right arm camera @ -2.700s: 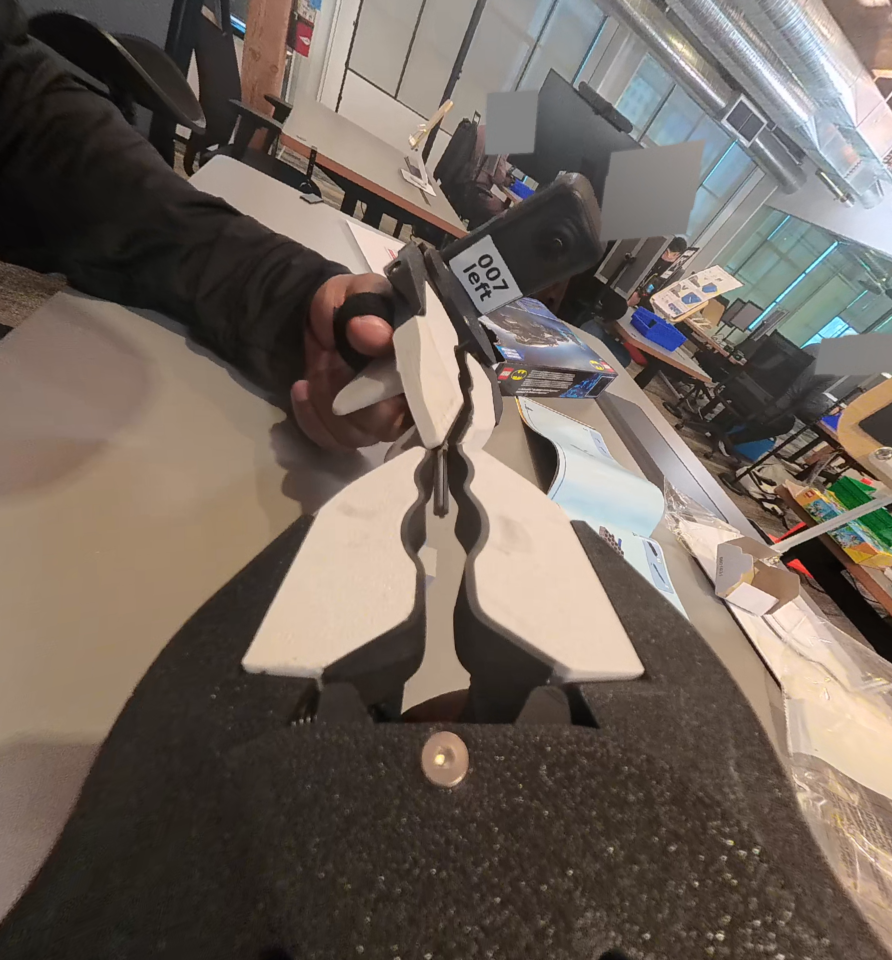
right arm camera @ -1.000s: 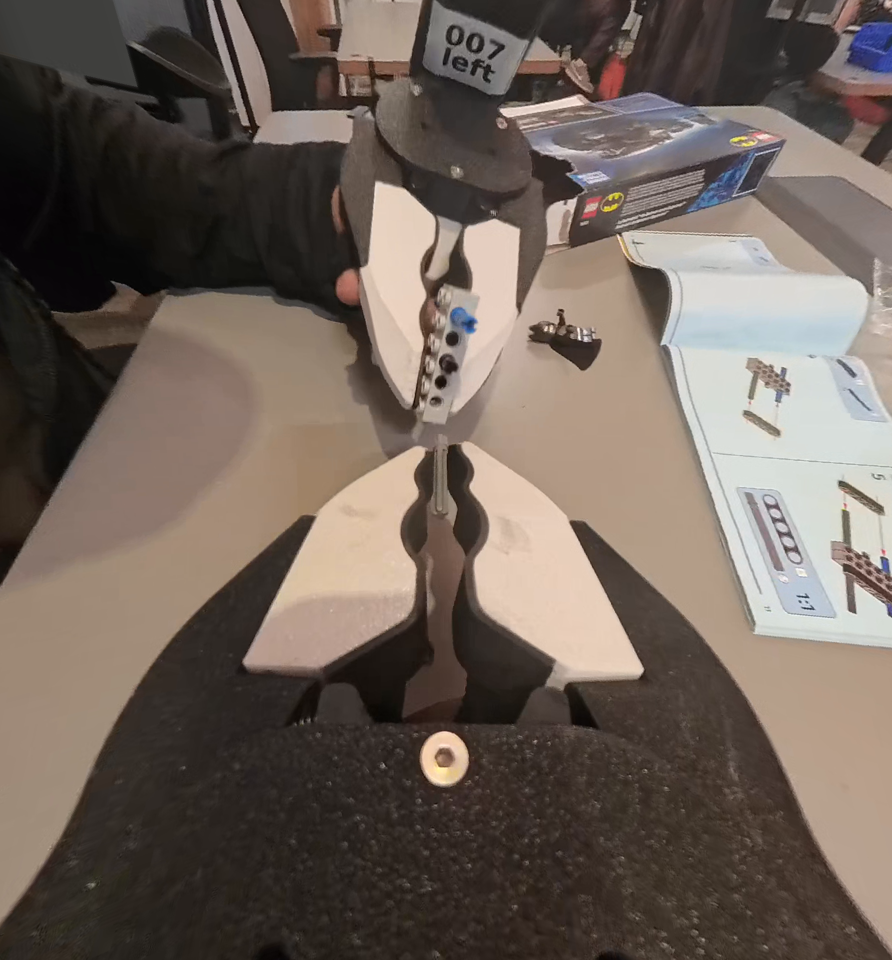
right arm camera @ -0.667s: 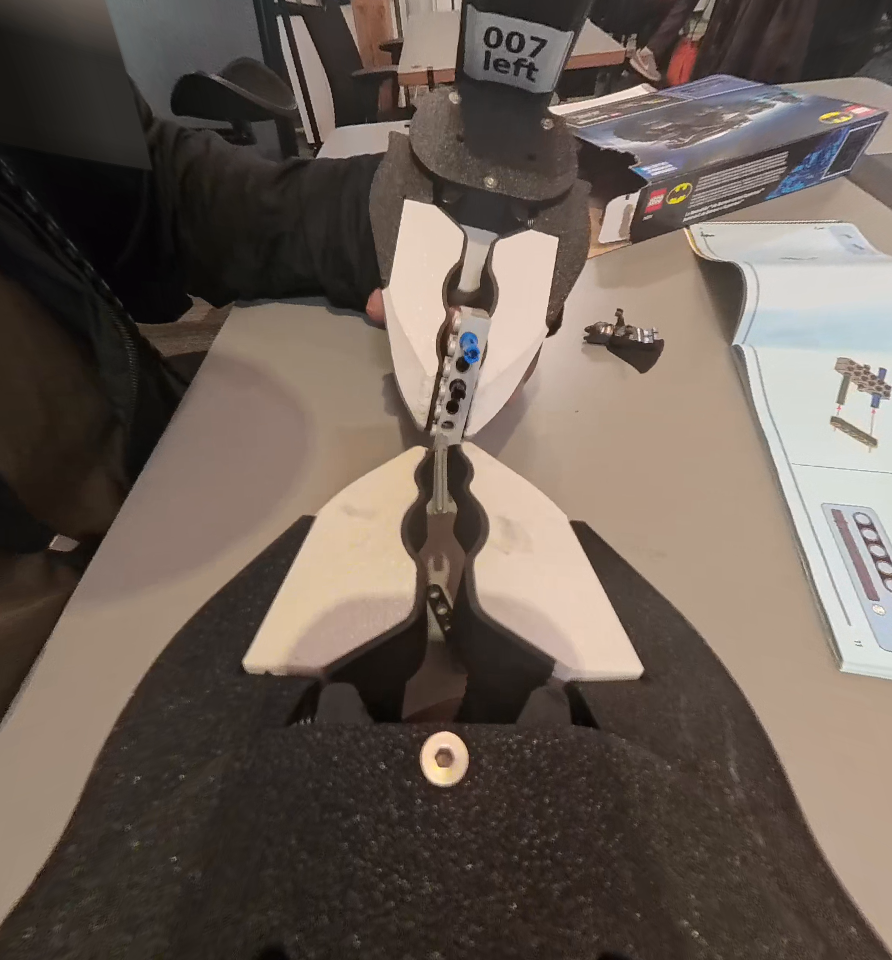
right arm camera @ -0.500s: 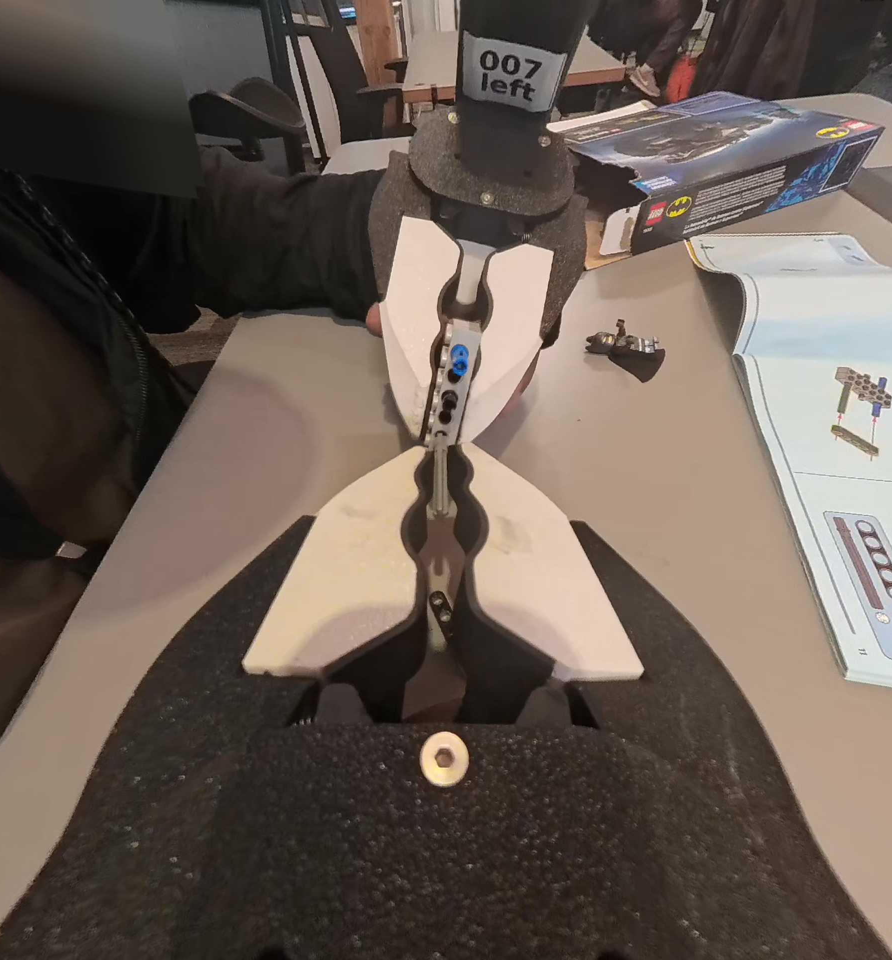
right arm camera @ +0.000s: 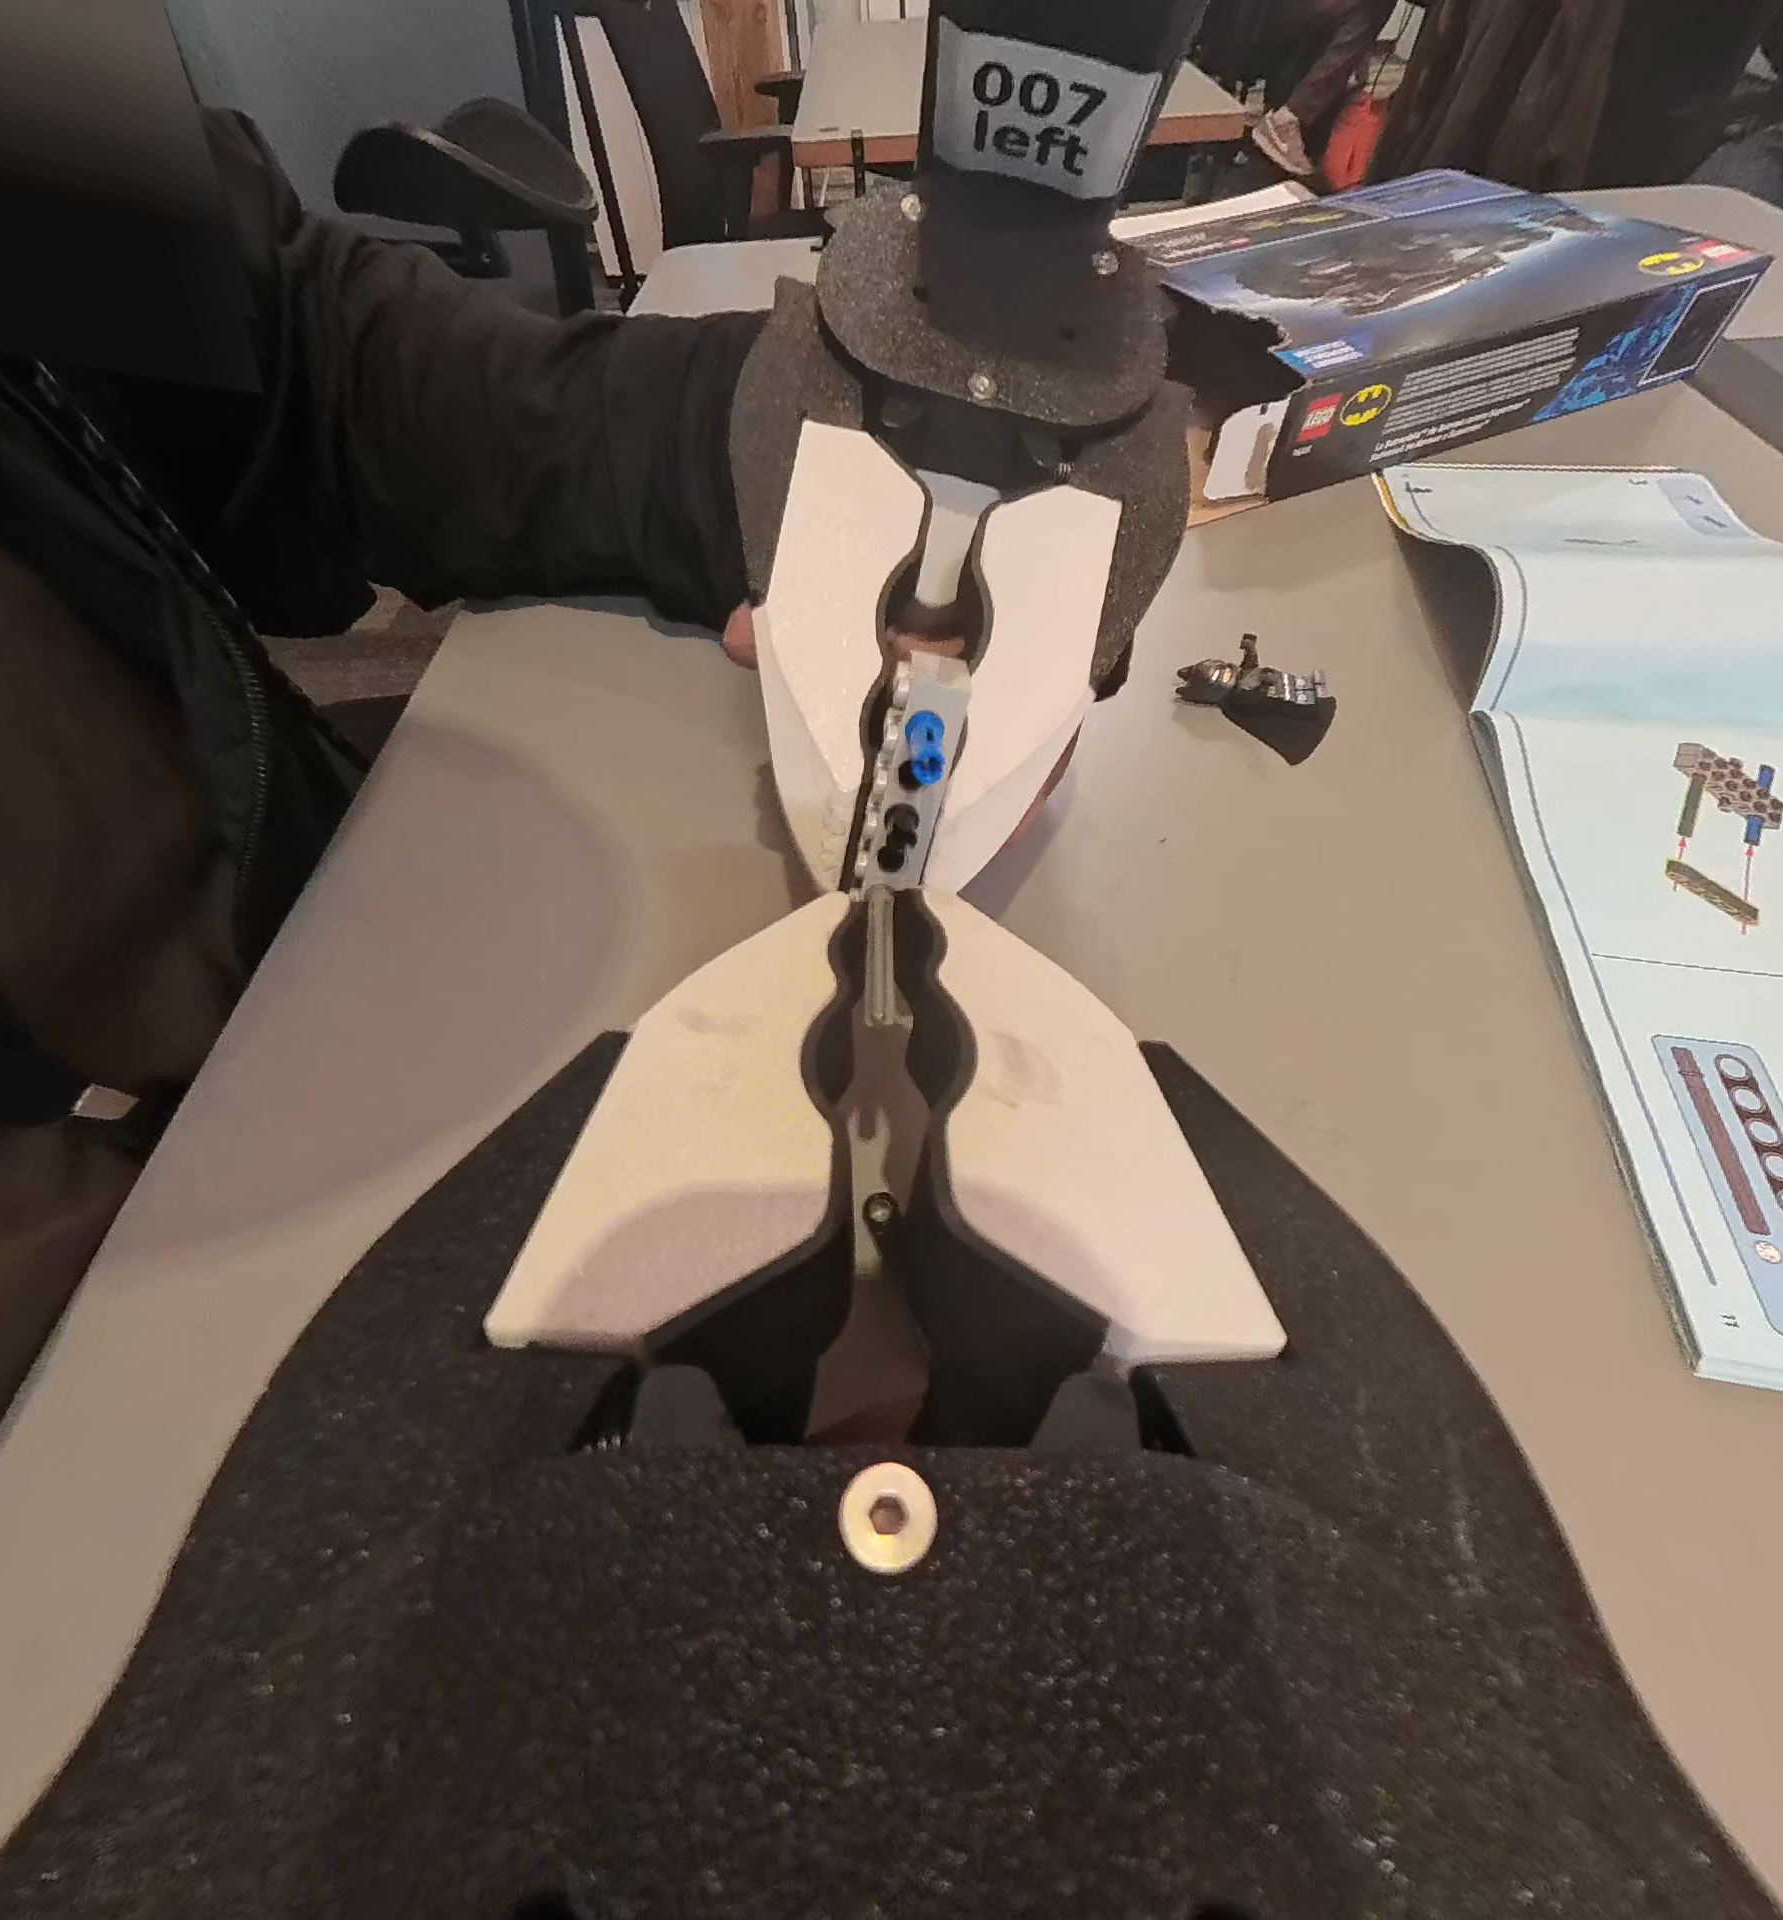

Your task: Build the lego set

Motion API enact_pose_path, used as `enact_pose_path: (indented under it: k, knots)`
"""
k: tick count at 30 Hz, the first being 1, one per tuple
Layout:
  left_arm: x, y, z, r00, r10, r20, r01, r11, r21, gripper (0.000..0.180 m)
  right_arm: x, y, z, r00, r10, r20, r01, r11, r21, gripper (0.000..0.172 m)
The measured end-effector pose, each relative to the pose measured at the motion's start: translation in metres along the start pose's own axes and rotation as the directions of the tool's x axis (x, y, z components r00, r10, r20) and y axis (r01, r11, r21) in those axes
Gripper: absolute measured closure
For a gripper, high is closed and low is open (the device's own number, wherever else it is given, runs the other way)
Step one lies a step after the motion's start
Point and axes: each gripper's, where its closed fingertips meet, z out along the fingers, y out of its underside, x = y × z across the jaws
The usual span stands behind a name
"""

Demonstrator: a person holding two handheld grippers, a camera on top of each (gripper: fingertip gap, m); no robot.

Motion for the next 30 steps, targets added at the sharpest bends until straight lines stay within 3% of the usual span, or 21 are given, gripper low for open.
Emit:
enact_pose_path:
  k: [8,11,17,30]
  knots:
    - [-0.004,-0.002,-0.002,1.0,-0.024,0.013,0.024,1.0,0.019,0.169,0.005,-0.002,0.0,0.999,-0.007,-0.043,0.007,1.0,0.016,0.166]
    - [-0.007,-0.004,-0.005,0.999,-0.044,0.022,0.044,0.998,0.04,0.169,0.01,0.001,-0.001,0.995,-0.05,-0.087,0.049,0.999,-0.012,0.154]
    - [-0.016,-0.009,-0.014,0.991,-0.126,0.033,0.122,0.987,0.106,0.169,0.021,-0.002,-0.008,0.985,-0.074,-0.153,0.075,0.997,-0.001,0.149]
    - [-0.032,-0.016,-0.032,0.966,-0.256,0.039,0.239,0.941,0.24,0.169,0.054,0.037,-0.024,0.956,-0.062,-0.285,-0.005,0.973,-0.229,0.152]
